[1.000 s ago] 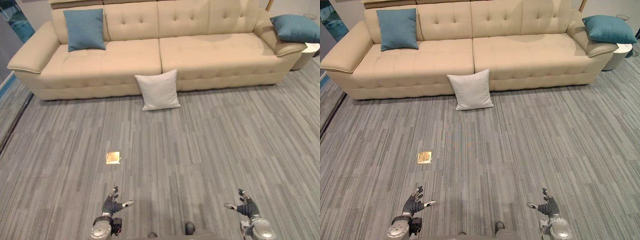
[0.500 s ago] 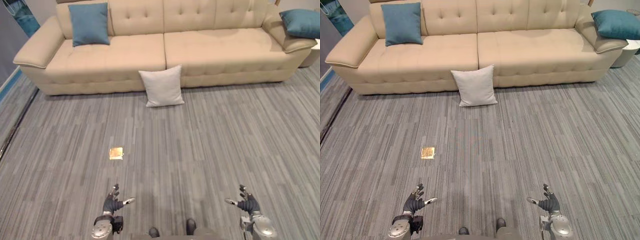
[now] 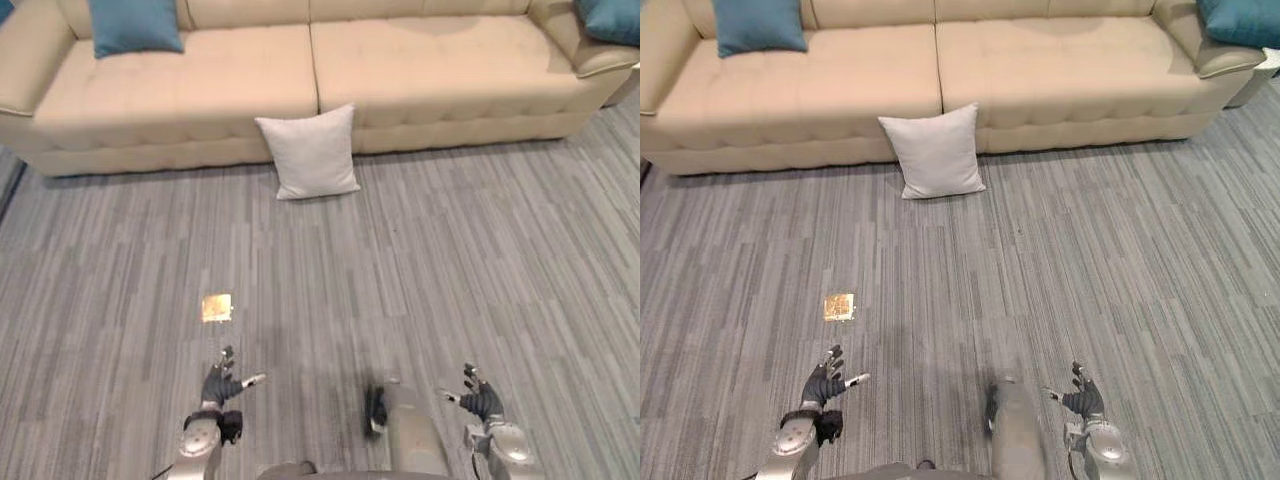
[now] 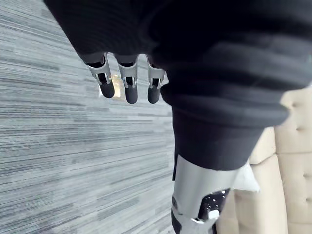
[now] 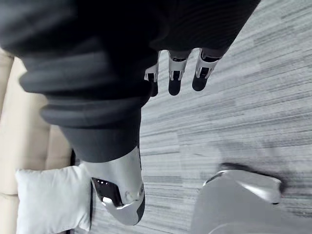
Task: Pick up cushions and gather them together orderly.
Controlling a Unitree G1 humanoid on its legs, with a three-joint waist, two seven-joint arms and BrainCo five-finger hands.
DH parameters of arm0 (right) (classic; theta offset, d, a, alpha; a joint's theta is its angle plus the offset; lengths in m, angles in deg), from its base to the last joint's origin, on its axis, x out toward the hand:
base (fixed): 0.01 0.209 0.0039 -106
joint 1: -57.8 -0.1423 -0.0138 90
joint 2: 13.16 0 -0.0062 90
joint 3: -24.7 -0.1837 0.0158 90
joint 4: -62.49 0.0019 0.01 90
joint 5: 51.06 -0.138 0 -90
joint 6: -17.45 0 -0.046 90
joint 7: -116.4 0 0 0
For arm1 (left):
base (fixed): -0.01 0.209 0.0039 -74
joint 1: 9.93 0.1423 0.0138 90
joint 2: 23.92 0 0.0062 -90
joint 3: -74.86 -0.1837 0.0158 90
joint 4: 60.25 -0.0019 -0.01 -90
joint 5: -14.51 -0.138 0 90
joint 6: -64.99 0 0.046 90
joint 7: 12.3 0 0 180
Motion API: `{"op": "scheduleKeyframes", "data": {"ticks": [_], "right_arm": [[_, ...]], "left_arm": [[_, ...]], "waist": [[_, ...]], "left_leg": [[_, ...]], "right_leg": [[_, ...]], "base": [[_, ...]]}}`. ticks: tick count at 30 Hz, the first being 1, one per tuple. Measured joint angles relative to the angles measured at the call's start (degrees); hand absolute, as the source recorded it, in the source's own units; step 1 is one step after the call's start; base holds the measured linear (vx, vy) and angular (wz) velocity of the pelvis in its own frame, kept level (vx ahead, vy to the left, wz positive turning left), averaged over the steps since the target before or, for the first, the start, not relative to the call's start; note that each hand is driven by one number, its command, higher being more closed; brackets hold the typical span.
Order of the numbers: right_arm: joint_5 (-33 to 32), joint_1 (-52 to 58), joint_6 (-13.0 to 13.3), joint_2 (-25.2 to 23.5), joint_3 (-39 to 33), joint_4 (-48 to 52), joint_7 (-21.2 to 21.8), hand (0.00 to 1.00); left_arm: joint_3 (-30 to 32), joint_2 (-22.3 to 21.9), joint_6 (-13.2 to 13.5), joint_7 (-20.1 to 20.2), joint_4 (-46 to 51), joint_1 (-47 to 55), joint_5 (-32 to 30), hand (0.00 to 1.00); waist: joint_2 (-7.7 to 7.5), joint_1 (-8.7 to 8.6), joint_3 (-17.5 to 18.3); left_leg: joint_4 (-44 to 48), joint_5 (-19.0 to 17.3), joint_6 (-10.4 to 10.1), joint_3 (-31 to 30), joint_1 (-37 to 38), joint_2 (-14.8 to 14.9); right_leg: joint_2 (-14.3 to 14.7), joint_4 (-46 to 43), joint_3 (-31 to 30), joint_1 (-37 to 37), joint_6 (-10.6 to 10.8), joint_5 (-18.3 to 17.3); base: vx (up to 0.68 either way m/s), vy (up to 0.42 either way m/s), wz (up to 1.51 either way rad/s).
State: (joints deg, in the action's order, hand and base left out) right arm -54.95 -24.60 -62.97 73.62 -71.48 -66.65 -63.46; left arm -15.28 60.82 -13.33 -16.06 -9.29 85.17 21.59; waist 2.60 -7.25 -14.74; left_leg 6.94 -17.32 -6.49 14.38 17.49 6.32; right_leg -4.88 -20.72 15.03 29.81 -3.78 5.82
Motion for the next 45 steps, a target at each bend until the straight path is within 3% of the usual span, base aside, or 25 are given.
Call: {"op": "scheduleKeyframes", "data": {"ticks": [2, 4, 6, 7, 10, 13, 14, 16, 17, 19, 20, 21, 24, 26, 28, 29, 30, 31, 32, 34, 36, 38, 40, 43, 45], "right_arm": [[0.1, -1.2, -0.1, 0.1, 0.0, 0.5, 0.1, 0.00], [0.1, -1.3, 0.0, 0.3, 0.3, 0.6, 0.1, 0.00], [-0.1, -1.2, 0.1, -0.1, 0.5, 1.8, -0.1, 0.00], [-0.1, -0.8, 0.1, -0.1, 0.5, 2.6, -0.2, 0.00], [-0.1, -0.3, 0.2, -0.1, 0.5, 5.8, -0.5, 0.00], [-0.2, -0.3, 0.2, -0.2, 0.3, 5.7, -0.5, 0.00], [-0.1, -0.5, 0.2, -0.2, 0.2, 5.2, -0.5, 0.00], [-0.1, -0.4, 0.2, 0.0, 0.0, 4.3, -1.2, 0.00], [0.0, 0.2, 0.1, -0.5, 0.0, 3.6, -1.2, 0.00], [0.0, 1.9, 0.1, -1.2, 0.0, 3.0, -1.2, 0.00], [0.0, 1.8, 0.1, -1.4, 0.0, 2.1, -1.2, 0.00], [0.0, 1.9, 0.0, -2.4, 0.2, 1.4, -1.1, 0.00], [0.7, 1.9, 0.0, -3.1, 1.0, 1.1, -1.0, 0.00], [2.0, 0.8, 0.1, -2.8, 3.3, 1.1, -1.0, 0.00], [2.1, -0.1, 0.2, -2.8, 3.7, 0.9, -1.0, 0.00], [2.1, -0.3, 0.2, -2.8, 3.9, 0.1, -1.0, 0.00], [2.1, 0.4, 0.1, -2.8, 3.9, -0.1, -1.1, 0.00], [2.2, 1.4, 0.1, -2.9, 3.9, -0.2, -1.1, 0.00], [2.2, 1.0, -0.2, -1.7, 3.9, -1.8, -1.1, 0.00], [2.2, 1.5, -0.7, -1.6, 3.8, -1.9, -1.1, 0.00], [2.1, 3.2, -1.1, -1.8, 3.8, 0.8, -1.1, 0.00], [1.7, 4.5, -1.1, -2.4, 3.8, 3.5, -1.3, 0.00], [1.7, 4.2, -0.9, -2.8, 2.5, 4.8, -1.4, 0.00], [1.7, 2.8, -1.0, -2.6, 1.5, 4.5, -1.5, 0.00], [1.7, 2.8, -1.0, -2.1, 1.5, 4.4, -1.5, 0.00]], "left_arm": [[-1.0, -0.8, 0.0, 0.1, -0.1, -0.9, 0.0, 0.00], [-0.8, -1.9, 0.1, 0.3, 0.0, -0.4, 0.2, 0.00], [-0.8, -2.4, 0.3, 1.2, 0.1, 0.7, 0.8, 0.00], [-0.7, -2.6, 0.3, 1.2, 0.4, 0.8, 1.1, 0.00], [-0.7, -3.3, 0.6, 1.3, 2.1, 1.1, 1.3, 0.00], [-0.8, -3.5, 0.6, 1.2, 2.6, 1.5, 1.3, 0.00], [-0.8, -3.7, 0.6, 1.2, 2.5, 2.4, 1.3, 0.00], [-0.9, -3.8, 0.6, 1.2, 2.3, 3.7, 1.2, 0.00], [-0.8, -3.5, 0.6, 1.1, 1.4, 4.1, 1.2, 0.00], [-0.8, -4.0, 0.4, 1.1, 0.0, 4.5, 1.2, 0.00], [-1.2, -4.2, 0.3, 1.2, -0.3, 4.5, 1.2, 0.00], [-2.0, -3.8, 0.1, 1.1, -1.5, 3.8, 1.2, 0.00], [-2.6, -3.6, -0.1, 0.8, -2.1, 3.4, 1.2, 0.00], [-2.7, -3.0, 0.0, 0.3, -2.1, 2.0, 1.2, 0.00], [-2.6, -3.0, 0.1, -0.1, -2.3, 0.8, 1.2, 0.00], [-2.6, -2.4, 0.1, -0.1, -2.7, 0.5, 1.2, 0.00], [-2.6, -1.9, 0.2, -0.1, -3.1, 0.7, 1.2, 0.00], [-2.6, -1.6, 0.2, -0.1, -3.3, 1.0, 1.1, 0.00], [-1.9, -3.1, -0.2, -0.2, -4.9, 0.8, 1.1, 0.00], [-1.9, -4.2, -0.1, -0.1, -4.6, 1.6, 0.7, 0.00], [-1.5, -6.0, -0.1, 0.0, -4.1, 1.7, 0.6, 0.00], [-1.5, -6.6, -0.1, 0.0, -3.2, 2.6, 0.6, 0.00], [-1.5, -7.1, -0.1, 0.0, -3.2, 2.7, 0.6, 0.00], [-1.5, -7.2, -0.1, 0.0, -3.3, 2.3, 0.6, 0.00], [-1.7, -7.3, -0.1, 0.0, -3.3, 2.3, 0.6, 0.00]], "waist": [[0.52, 0.16, -0.5], [0.77, 0.52, -0.8], [0.17, 1.86, -1.6], [-0.33, 2.20, -1.9], [-0.91, 3.35, -2.1], [-1.17, 5.17, -2.3], [-1.06, 5.30, -2.2], [-0.05, 5.48, -1.6], [-0.63, 6.04, -0.9], [-3.23, 6.10, 1.5], [-4.08, 5.66, 1.8], [-5.55, 4.65, 1.7], [-4.78, 4.22, 1.3], [-3.17, 3.18, 1.1], [-2.45, 2.77, 0.7], [-2.73, 2.72, 0.8], [-3.84, 2.70, 1.2], [-5.13, 2.80, 1.6], [-3.93, 2.92, 1.1], [-3.23, 2.92, 2.0], [-2.34, 2.75, 1.5], [-2.68, 3.52, 1.4], [-2.70, 3.72, 1.6], [-1.54, 4.82, 2.1], [-0.52, 4.85, 1.9]], "left_leg": [[12.8, 7.2, -6.1, 0.2, -4.3, 1.9], [32.4, 19.4, -4.8, 0.4, -11.4, 5.7], [54.2, 15.0, -0.1, 4.2, -19.0, 11.9], [55.9, 14.0, 1.4, 5.2, -20.7, 12.2], [49.8, 10.6, 4.3, 9.7, -30.7, 13.2], [23.4, 10.5, 2.9, 8.7, -35.1, 6.9], [11.5, 12.5, 0.2, 5.3, -35.2, 3.6], [2.6, 14.4, -0.6, 2.5, -35.2, 1.4], [5.2, 18.9, 3.5, 1.4, -35.2, 0.4], [8.8, 17.5, 7.8, 1.8, -35.1, -3.2], [9.0, 16.3, 9.4, 2.3, -33.4, -4.7], [7.5, 13.5, 10.7, 2.5, -28.6, -7.5], [5.0, 10.9, 11.4, 2.4, -19.9, -8.3], [1.8, 10.2, 11.3, 1.2, -13.6, -7.5], [1.4, 10.2, 11.3, 0.9, -12.1, -6.3], [1.0, 10.0, 10.8, 0.3, -10.6, -6.1], [1.1, 8.3, 8.0, -0.2, -8.8, -6.9], [1.3, 7.0, 6.2, -0.4, -8.0, -7.7], [2.5, 4.3, 4.6, -1.4, -5.9, -6.7], [8.9, 4.0, 2.6, -2.1, -7.8, -4.8], [29.7, 5.4, -1.1, 0.5, -16.0, 1.9], [37.7, 5.0, -0.3, 4.9, -18.7, 7.1], [33.4, 4.3, 1.0, 6.7, -20.1, 8.6], [15.3, 4.9, 0.8, 3.4, -21.6, 5.7], [5.9, 11.2, 0.4, 1.1, -21.1, 3.9]], "right_leg": [[-0.6, -6.8, 0.2, -0.3, -1.1, -7.2], [0.0, -5.0, -0.3, -6.7, -1.3, -10.6], [2.5, 0.2, -1.5, -18.1, -2.1, -12.6], [2.6, 1.7, -1.9, -20.8, -1.9, -13.1], [3.5, 8.6, -2.9, -30.0, -1.6, -15.4], [3.5, 11.9, -4.5, -35.6, 0.6, -16.8], [3.4, 13.5, -5.3, -38.0, 1.7, -17.6], [3.7, 14.3, -6.5, -40.7, 3.7, -20.3], [2.3, 12.2, -7.8, -42.0, 5.1, -23.7], [-1.9, 0.2, -9.3, -38.3, 7.9, -26.5], [-4.1, -10.3, -9.8, -34.7, 9.7, -25.5], [-7.9, -28.2, -11.0, -27.7, 14.0, -17.1], [-9.3, -40.7, -9.8, -21.2, 9.1, -18.6], [-6.0, -32.7, -7.2, -15.9, 6.3, -22.7], [-2.5, -20.7, -7.3, -12.9, 6.5, -22.8], [-0.7, -9.0, -8.2, -12.3, 6.7, -19.8], [0.4, 2.9, -10.0, -13.1, 6.4, -11.4], [0.2, 6.0, -11.7, -13.3, 5.7, -4.9], [0.9, 1.1, -11.9, -13.0, 2.8, -2.2], [0.9, 0.2, -10.4, -14.0, 2.3, -7.0], [1.8, 3.5, -7.4, -20.0, 2.1, -9.2], [2.7, 5.8, -6.5, -24.3, 1.3, -10.4], [2.7, 7.9, -6.4, -26.6, 1.5, -10.6], [1.8, 7.3, -8.5, -25.9, 2.3, -11.0], [1.7, 6.0, -9.6, -25.3, 3.6, -11.9]], "base": [[0.78, -0.309, 0.02], [0.71, -0.318, -0.07], [0.57, -0.196, -0.42], [0.63, -0.154, -0.40], [0.46, -0.038, -0.20], [0.45, 0.039, -0.26], [0.53, 0.106, -0.42], [0.56, 0.215, -0.48], [0.58, 0.269, -0.53], [0.63, 0.247, -0.24], [0.78, 0.284, 0.06], [0.74, 0.275, 0.15], [0.57, 0.154, -0.01], [0.57, 0.055, 0.15], [0.42, -0.046, 0.35], [0.56, -0.100, 0.55], [0.47, -0.087, 0.55], [0.49, -0.126, 0.53], [0.44, -0.151, 0.43], [0.46, -0.201, 0.48], [0.38, -0.232, 0.56], [0.26, -0.140, 0.13], [0.23, -0.064, -0.07], [0.21, 0.040, -0.28], [0.23, 0.182, -0.35]]}}
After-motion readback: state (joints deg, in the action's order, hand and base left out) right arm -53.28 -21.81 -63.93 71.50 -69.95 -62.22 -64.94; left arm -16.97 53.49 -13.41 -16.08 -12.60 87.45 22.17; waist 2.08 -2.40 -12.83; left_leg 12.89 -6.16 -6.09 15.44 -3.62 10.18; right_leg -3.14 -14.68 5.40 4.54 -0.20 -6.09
